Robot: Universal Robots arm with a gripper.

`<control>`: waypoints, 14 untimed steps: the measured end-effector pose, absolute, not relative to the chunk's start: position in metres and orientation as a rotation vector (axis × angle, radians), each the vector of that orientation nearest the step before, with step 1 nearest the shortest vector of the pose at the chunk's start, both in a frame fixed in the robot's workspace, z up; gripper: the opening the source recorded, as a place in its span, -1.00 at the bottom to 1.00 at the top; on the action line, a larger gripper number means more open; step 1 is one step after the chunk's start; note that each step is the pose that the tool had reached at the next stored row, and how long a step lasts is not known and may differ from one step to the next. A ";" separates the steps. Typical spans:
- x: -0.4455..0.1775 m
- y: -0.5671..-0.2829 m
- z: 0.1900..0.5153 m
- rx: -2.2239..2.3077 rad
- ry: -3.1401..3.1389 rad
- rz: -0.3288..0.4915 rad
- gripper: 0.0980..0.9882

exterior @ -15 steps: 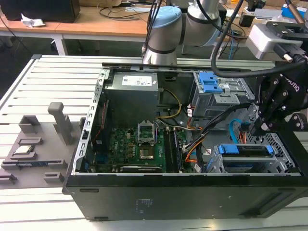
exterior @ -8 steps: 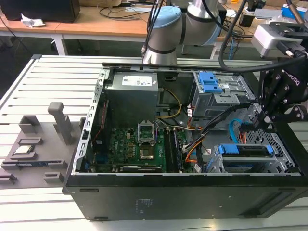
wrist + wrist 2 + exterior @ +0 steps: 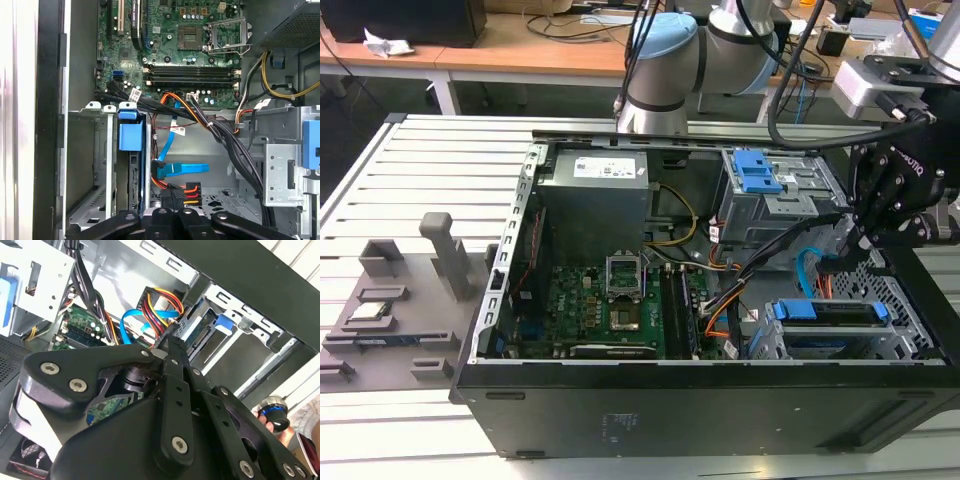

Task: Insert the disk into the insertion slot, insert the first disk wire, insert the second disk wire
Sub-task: 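Insert the first disk wire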

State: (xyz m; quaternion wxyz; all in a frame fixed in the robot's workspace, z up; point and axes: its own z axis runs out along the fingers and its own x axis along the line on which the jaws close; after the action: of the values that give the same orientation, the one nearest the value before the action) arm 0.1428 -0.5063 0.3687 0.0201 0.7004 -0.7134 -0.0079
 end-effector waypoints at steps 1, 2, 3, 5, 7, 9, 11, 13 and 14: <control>0.143 -0.506 0.367 2.173 -2.213 -0.025 -0.98; 0.143 -0.506 0.367 2.173 -2.213 -0.025 -0.98; 0.143 -0.506 0.367 2.173 -2.213 -0.025 -0.98; 0.143 -0.506 0.367 2.173 -2.213 -0.025 -0.98; 0.143 -0.506 0.366 2.173 -2.213 -0.025 -0.96; 0.143 -0.506 0.366 2.173 -2.213 -0.025 -0.69; 0.143 -0.506 0.366 2.173 -2.213 -0.025 -0.69; 0.143 -0.506 0.366 2.173 -2.213 -0.025 -0.54; 0.143 -0.504 0.365 2.172 -2.213 -0.025 -0.54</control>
State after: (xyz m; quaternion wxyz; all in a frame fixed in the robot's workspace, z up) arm 0.1431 -0.5045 0.3647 0.0201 0.7003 -0.7135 -0.0079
